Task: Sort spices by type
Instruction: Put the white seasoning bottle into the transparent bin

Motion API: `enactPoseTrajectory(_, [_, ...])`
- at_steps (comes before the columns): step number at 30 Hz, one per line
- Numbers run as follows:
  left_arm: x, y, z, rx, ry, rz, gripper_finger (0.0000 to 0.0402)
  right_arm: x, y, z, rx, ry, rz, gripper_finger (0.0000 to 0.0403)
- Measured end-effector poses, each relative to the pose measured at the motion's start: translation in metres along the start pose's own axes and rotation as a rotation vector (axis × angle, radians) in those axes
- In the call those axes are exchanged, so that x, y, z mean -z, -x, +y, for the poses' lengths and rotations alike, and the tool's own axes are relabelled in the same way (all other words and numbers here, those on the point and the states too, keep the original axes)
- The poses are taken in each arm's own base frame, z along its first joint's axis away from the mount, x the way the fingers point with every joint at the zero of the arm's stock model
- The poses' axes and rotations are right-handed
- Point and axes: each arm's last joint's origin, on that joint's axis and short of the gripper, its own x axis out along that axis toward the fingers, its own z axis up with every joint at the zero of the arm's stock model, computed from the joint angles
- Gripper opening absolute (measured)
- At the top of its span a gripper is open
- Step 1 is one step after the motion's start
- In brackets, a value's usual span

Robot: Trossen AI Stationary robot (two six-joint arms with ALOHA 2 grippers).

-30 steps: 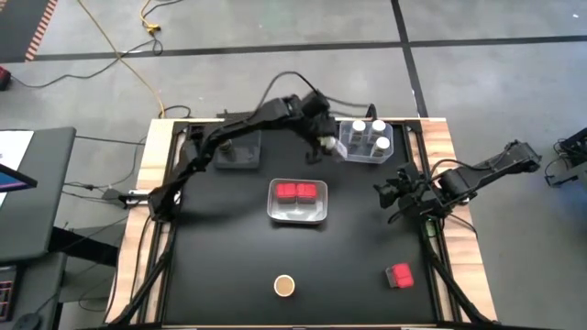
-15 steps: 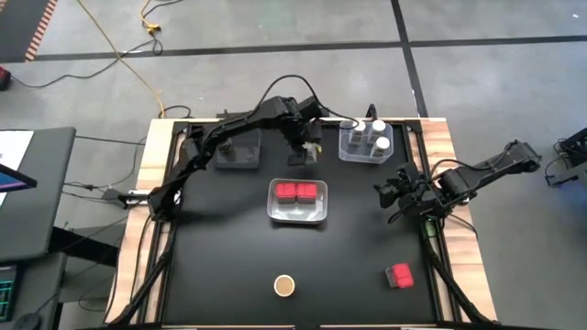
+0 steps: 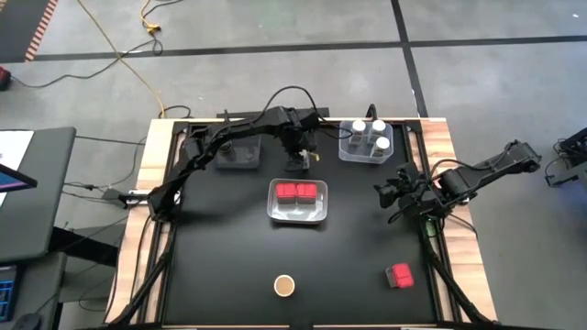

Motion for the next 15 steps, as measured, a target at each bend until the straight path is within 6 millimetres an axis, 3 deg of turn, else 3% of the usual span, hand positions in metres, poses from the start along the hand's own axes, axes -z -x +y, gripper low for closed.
enactPoseTrajectory(15, [-0.0014, 0.0016, -0.0024, 0.000, 0.010, -0.005, 0.0220, 0.0000, 0.0000, 0.0001, -0.001, -0.025, -0.001, 0.0305])
